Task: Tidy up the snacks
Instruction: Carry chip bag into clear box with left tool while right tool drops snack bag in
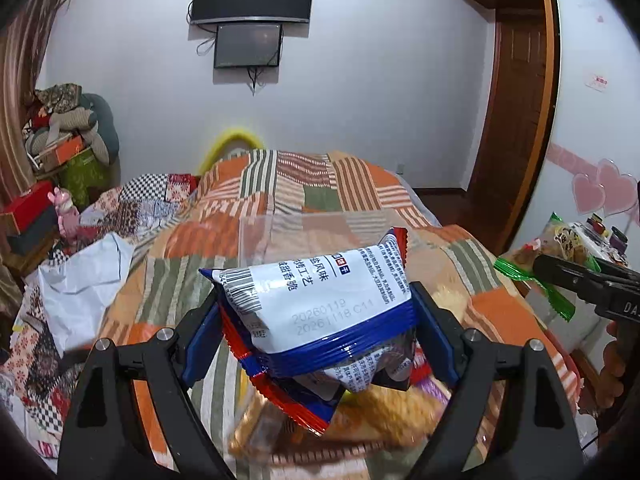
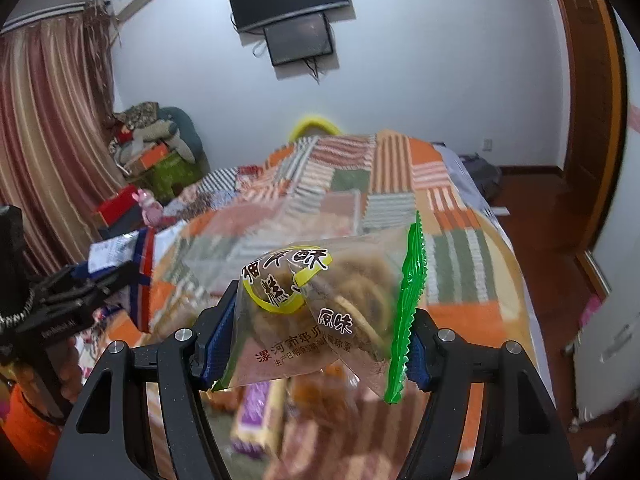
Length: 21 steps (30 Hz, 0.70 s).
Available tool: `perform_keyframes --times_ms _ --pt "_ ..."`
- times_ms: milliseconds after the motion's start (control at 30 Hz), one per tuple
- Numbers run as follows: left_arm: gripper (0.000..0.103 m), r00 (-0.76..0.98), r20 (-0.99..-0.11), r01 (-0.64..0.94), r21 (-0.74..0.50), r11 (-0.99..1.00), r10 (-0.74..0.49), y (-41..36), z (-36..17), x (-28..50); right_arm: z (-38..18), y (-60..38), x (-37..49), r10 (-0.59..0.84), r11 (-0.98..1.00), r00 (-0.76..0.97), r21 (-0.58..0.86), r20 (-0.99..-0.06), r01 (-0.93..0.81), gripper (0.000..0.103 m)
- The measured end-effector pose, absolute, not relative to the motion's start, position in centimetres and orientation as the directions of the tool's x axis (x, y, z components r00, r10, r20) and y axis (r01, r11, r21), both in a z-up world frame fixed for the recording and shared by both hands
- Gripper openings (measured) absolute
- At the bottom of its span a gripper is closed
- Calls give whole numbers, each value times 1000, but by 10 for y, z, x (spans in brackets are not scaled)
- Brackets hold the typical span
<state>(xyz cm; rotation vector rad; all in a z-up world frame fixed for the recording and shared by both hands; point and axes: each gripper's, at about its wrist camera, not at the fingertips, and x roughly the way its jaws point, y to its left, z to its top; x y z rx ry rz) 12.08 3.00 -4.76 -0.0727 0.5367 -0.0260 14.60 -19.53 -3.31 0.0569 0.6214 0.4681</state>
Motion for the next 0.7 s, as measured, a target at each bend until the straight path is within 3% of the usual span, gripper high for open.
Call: perform_keyframes --times_ms 333,700 --pt "86 843 -535 7 -97 995 -58 42 -41 180 -34 -157 185 464 880 707 187 -533 -436 66" --pt "86 766 -638 -17 -138 990 -76 56 -67 251 -62 -137 240 435 888 642 181 -631 -423 66"
